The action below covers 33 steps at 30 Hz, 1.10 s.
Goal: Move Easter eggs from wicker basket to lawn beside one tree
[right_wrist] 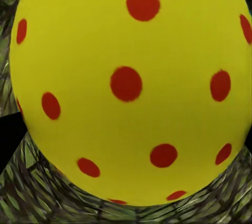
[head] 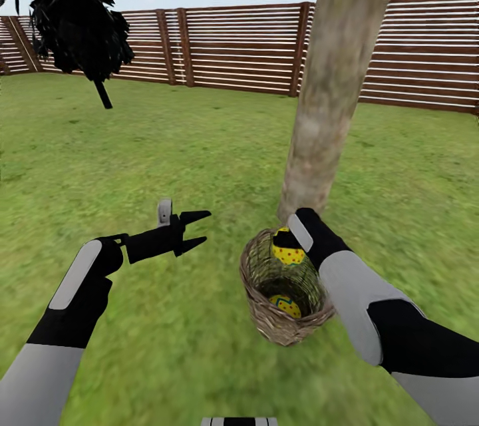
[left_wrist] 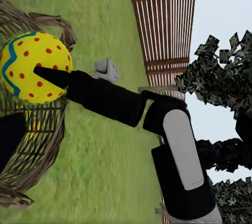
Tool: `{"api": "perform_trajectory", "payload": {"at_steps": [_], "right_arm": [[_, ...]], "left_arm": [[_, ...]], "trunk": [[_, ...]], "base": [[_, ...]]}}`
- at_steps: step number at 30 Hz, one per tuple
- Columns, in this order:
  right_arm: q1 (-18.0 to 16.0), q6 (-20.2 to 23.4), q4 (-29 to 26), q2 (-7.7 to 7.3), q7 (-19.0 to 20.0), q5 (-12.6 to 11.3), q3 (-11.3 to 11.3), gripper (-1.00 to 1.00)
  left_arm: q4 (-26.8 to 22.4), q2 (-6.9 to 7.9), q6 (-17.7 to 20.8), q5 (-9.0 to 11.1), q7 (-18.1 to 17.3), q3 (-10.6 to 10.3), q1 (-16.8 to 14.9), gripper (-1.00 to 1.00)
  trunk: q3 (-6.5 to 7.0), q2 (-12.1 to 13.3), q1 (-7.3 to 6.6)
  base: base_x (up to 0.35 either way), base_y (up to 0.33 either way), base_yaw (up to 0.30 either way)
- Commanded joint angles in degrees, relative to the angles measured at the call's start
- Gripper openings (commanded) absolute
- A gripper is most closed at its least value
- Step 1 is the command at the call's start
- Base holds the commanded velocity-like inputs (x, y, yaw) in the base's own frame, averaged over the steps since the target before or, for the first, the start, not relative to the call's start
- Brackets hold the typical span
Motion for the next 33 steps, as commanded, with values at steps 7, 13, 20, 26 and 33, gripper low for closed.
{"api": "perform_trajectory", "payload": {"at_steps": [7, 13, 20, 26, 33], "right_arm": [[0.0, 2.4, -1.8, -4.71, 11.7, -1.1, 0.2, -1.0], [0.0, 6.1, -2.1, -7.96, 20.2, -1.0, 0.1, -1.0], [0.0, 6.4, -2.4, -14.77, 33.4, -1.0, 0.1, -1.0], [0.0, 6.4, -2.4, -20.08, 42.4, -1.1, 0.1, -1.0], [0.0, 5.8, -1.6, -26.5, 54.4, -1.1, 0.1, -1.0]], "left_arm": [[0.0, 0.04, 0.0, 0.5, 0.6, 0.0, 0.0, 1.0], [0.0, 0.04, 0.0, 0.5, 0.6, -0.1, 0.0, 1.0], [0.0, 0.04, -0.1, 0.5, 0.6, -0.1, 0.0, 1.0], [-0.1, -0.5, 0.0, 0.6, 0.4, -0.1, 0.0, 1.0], [-0.3, -0.68, 0.0, 0.6, 0.1, -0.1, 0.0, 1.0]], "trunk": [[1.5, 0.1, -0.18], [2.83, 0.2, -0.34], [4.38, 0.3, -0.52], [5.05, 0.3, -0.6], [5.05, 0.3, -0.6]], "base": [[0.0, 0.0, 0.0], [0.0, 0.0, 0.0], [0.0, 0.0, 0.0], [0.0, 0.0, 0.0], [0.0, 0.0, 0.0]]}}
